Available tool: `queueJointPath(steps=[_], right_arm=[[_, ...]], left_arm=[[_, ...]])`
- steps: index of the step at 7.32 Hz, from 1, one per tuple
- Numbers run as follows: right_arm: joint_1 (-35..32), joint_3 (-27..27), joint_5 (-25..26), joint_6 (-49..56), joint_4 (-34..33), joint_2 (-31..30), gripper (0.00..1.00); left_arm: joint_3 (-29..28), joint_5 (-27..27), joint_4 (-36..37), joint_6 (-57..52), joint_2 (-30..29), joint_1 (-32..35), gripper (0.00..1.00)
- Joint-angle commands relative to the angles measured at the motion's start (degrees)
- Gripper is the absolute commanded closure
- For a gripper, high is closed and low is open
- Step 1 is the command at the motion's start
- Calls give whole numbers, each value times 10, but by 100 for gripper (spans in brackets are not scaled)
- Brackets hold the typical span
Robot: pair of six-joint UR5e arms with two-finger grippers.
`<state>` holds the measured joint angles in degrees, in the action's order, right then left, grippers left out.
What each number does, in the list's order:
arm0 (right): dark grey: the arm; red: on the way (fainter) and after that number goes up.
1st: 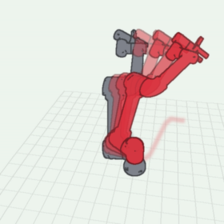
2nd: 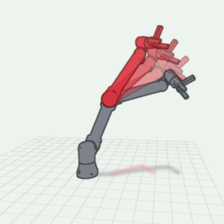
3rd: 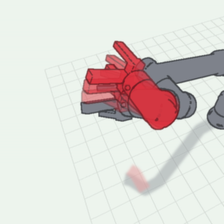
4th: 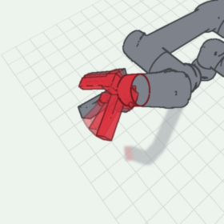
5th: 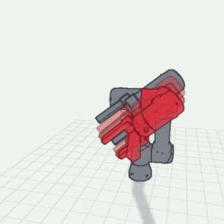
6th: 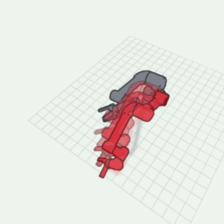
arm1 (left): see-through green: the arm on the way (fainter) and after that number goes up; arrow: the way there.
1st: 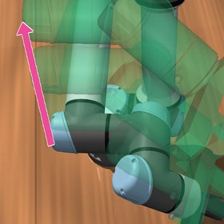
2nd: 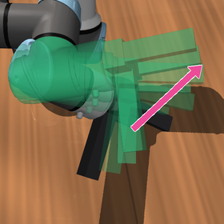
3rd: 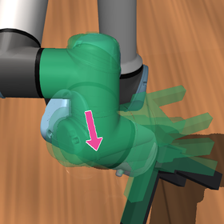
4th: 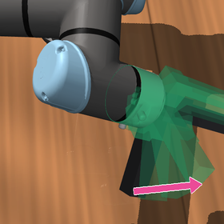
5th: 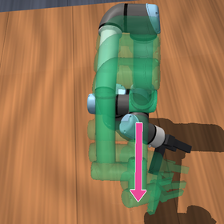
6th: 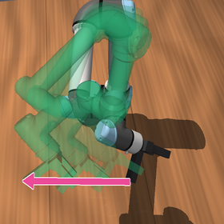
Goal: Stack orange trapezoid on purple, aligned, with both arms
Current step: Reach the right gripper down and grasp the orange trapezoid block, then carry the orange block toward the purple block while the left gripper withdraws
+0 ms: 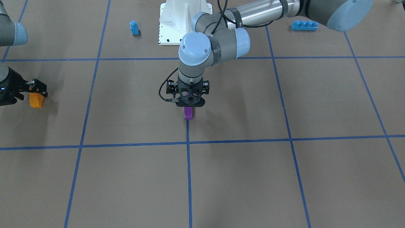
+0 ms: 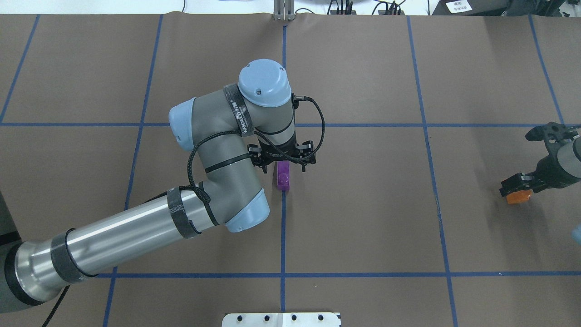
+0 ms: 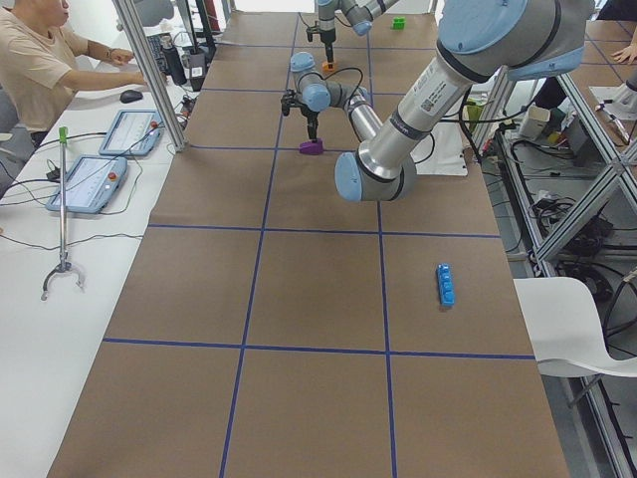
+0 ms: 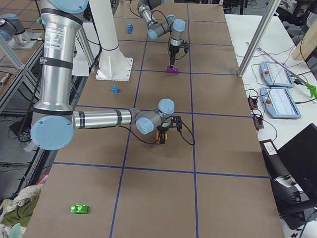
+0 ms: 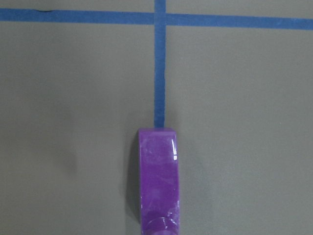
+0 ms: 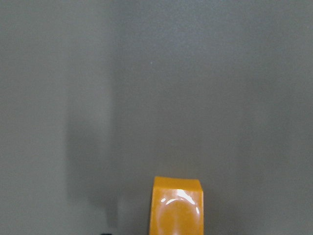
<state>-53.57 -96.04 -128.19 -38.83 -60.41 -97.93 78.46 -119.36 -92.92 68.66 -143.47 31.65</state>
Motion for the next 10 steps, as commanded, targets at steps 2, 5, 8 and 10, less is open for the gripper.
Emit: queueJointPath(steps=[2, 5, 8, 10], right_arm=[[3, 10, 1, 2, 0, -2, 100], [-17, -62, -37, -18, -39, 5, 100], [71, -110, 19, -214, -93, 138, 100], [170, -108, 77, -327, -154, 254, 100]], left_arm=[[0, 0, -1, 6, 2, -1, 1], [5, -3, -1, 0, 2, 5, 1], [98, -8, 2, -49, 83, 24, 1], [170, -8, 2, -110, 170, 39, 1]])
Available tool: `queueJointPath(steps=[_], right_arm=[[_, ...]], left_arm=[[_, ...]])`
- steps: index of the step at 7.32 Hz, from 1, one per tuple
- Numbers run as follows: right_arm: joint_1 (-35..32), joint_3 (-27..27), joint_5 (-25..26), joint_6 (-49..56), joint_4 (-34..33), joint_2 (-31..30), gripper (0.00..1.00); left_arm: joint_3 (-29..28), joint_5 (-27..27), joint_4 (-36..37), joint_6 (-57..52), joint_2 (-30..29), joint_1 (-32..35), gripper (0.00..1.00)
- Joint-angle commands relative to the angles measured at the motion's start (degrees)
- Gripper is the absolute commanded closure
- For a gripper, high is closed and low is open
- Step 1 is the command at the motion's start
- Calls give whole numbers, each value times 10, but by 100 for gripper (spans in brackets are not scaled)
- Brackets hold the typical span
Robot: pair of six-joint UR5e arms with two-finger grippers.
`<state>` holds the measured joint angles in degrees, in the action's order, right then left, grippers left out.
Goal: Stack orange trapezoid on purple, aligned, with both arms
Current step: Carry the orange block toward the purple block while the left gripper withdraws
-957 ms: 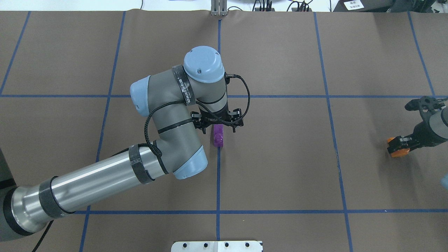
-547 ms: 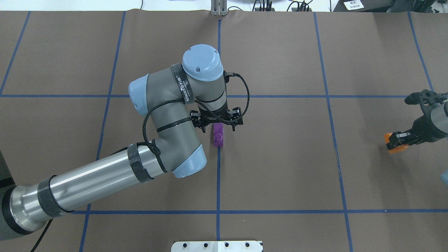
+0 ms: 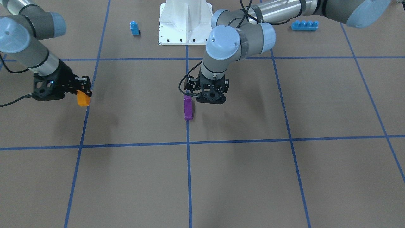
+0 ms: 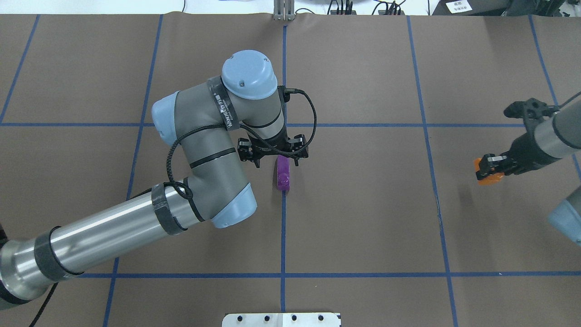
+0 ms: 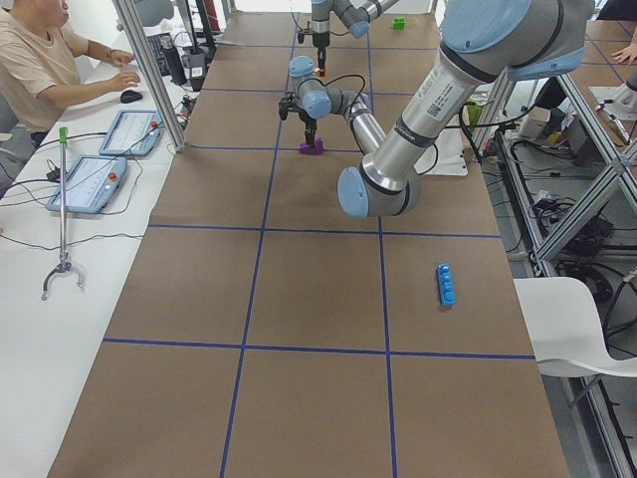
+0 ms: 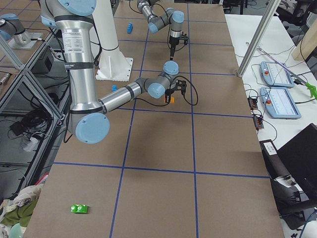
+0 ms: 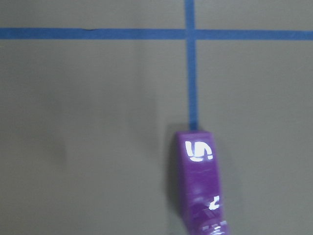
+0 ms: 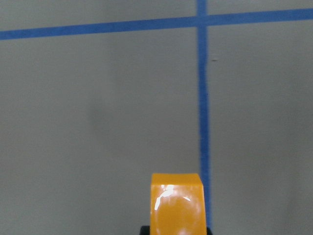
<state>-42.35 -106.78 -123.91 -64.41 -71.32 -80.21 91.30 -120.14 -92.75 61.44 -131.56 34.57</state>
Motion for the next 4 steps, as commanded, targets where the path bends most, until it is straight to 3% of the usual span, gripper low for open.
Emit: queueJointPath(steps=[1, 2, 4], right_arm=[[105, 7, 71, -89, -145, 172, 100], [140, 35, 116, -91, -228, 262, 100], [161, 125, 128, -109, -236, 353, 100]], left_arm=[[55, -1, 0, -65, 73, 19, 1], [68, -2, 0, -82, 93, 25, 1], [91, -11, -1, -116, 133, 40, 1]])
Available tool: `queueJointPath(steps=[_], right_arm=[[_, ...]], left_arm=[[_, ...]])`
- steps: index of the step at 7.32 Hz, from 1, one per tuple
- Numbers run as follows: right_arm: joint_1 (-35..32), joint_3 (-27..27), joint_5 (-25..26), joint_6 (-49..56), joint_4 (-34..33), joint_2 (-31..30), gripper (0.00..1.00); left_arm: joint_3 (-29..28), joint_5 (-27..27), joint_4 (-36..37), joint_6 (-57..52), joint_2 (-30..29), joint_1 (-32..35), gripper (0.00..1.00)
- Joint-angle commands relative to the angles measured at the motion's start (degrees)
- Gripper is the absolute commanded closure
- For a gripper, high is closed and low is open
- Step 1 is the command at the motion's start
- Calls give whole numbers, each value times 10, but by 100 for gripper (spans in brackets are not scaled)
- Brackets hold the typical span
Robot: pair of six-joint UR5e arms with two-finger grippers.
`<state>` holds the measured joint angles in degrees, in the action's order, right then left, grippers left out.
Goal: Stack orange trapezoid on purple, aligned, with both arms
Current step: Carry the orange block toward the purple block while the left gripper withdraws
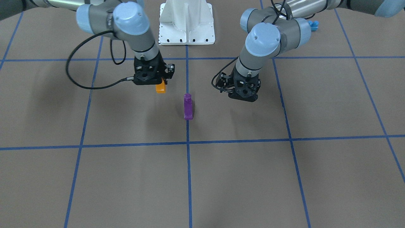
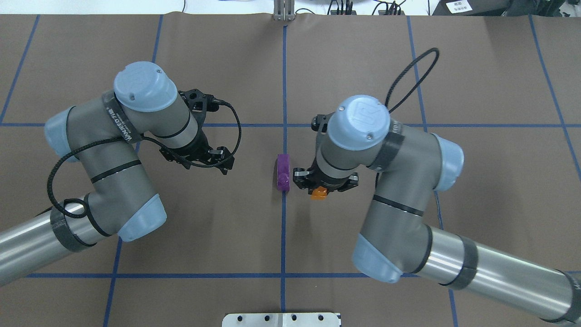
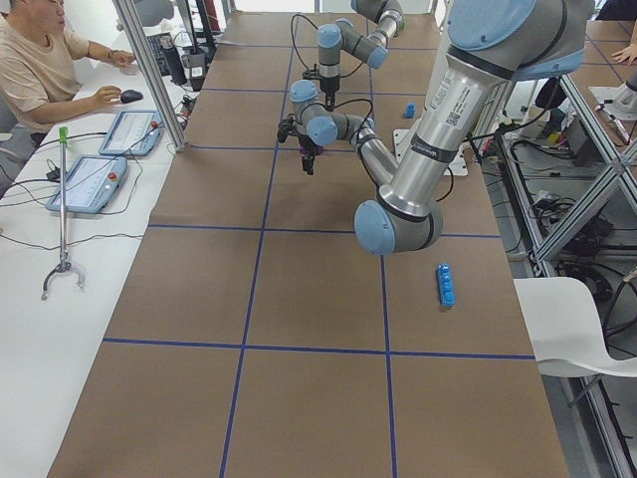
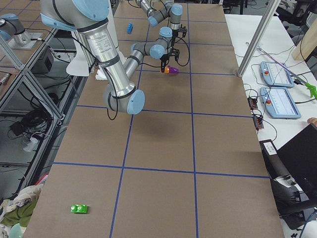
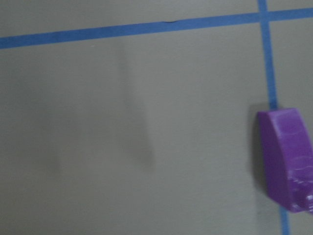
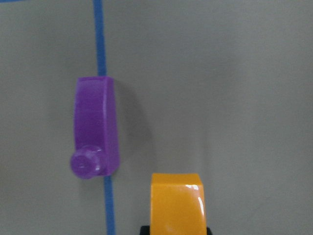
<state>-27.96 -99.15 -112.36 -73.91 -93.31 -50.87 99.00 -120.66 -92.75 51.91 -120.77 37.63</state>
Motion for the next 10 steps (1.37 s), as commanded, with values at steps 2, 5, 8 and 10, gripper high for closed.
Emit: queueJointPath(steps=[2, 5, 8, 10], right_arm=[[19, 59, 22, -8, -16, 68, 100], [19, 96, 52, 27, -11, 85, 100], [18, 129, 52, 27, 37, 89, 100], [12, 129, 52, 29, 37, 89, 100]], left_arm=[[15, -5, -2, -27, 32, 12, 1], [16, -5, -3, -34, 41, 13, 1], [16, -5, -3, -34, 41, 12, 1], [16, -4, -3, -32, 41, 12, 1]])
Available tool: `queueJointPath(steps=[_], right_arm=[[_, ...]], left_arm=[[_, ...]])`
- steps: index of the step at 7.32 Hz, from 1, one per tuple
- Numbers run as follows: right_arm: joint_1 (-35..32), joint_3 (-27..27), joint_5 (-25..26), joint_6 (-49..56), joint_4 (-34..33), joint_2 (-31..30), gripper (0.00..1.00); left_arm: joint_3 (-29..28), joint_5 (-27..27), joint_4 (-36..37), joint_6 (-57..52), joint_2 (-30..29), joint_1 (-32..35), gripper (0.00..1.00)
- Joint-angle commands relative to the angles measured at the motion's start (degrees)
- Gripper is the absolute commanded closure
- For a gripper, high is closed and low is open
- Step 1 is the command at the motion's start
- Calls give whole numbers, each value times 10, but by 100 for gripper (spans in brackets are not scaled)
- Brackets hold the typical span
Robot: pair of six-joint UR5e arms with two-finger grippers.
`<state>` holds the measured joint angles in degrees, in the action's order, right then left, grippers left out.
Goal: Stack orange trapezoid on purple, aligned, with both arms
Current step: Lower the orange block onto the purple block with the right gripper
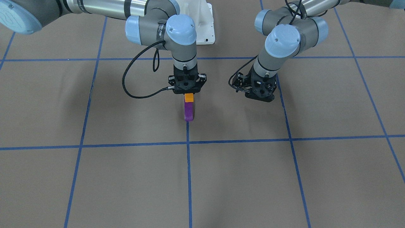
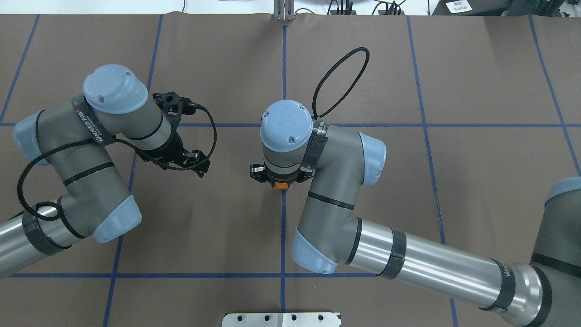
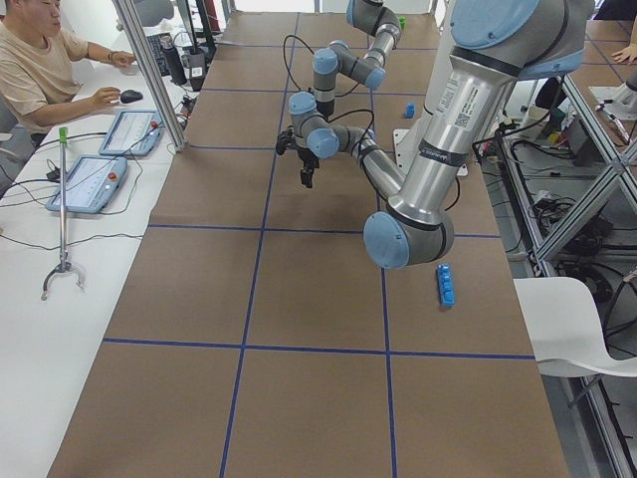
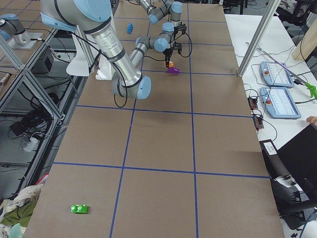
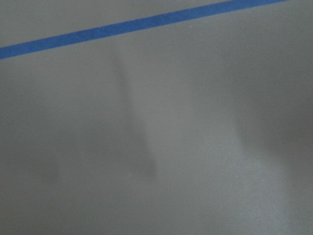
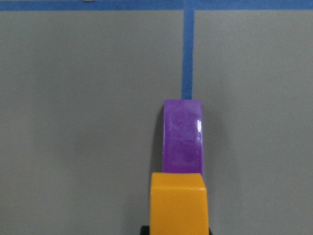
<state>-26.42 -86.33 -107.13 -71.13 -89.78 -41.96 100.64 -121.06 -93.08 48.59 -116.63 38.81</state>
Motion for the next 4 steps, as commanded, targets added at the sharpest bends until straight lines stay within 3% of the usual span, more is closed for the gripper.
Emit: queueJointPath(steps=[1, 4], right_arm=[[-8, 0, -1, 1, 0, 0, 100], [-13, 0, -2, 1, -1, -1, 100]], left_arm=[[0, 0, 0, 3, 0, -1, 1], [0, 0, 0, 6, -2, -1, 1]])
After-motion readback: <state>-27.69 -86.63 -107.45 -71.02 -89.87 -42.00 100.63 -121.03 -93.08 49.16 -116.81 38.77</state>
